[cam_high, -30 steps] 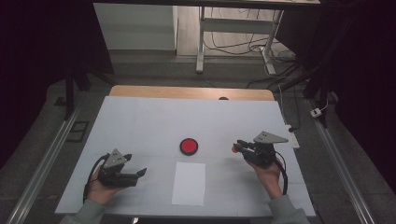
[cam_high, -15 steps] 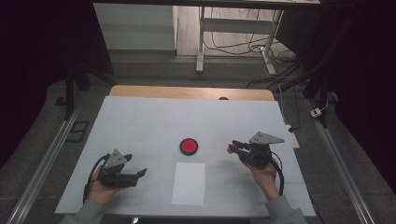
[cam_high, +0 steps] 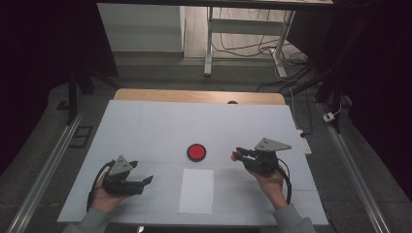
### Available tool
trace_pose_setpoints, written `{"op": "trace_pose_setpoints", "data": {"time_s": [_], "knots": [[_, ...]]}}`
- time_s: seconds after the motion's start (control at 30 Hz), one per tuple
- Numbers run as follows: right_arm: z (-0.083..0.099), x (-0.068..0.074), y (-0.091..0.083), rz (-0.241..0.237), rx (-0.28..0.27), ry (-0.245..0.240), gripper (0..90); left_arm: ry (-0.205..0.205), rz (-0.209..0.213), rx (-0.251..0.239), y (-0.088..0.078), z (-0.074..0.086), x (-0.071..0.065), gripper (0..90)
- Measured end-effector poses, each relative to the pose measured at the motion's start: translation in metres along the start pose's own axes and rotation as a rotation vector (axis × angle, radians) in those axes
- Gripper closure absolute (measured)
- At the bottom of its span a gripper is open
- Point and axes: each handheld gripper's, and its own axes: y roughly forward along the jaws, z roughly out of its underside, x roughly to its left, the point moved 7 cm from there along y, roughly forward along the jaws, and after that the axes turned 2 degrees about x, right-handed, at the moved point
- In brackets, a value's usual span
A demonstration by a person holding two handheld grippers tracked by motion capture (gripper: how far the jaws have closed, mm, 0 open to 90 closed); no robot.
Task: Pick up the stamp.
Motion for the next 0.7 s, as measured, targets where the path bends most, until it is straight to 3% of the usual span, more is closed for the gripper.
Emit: {"op": "trace_pose_setpoints", "data": {"time_s": [0.7], "knots": [[-0.004, 0.028, 0.013, -0.059, 0.010, -0.041, 72.9, 0.001, 0.001, 0.001, 0.000, 0.000, 0.000, 20.0]]}}
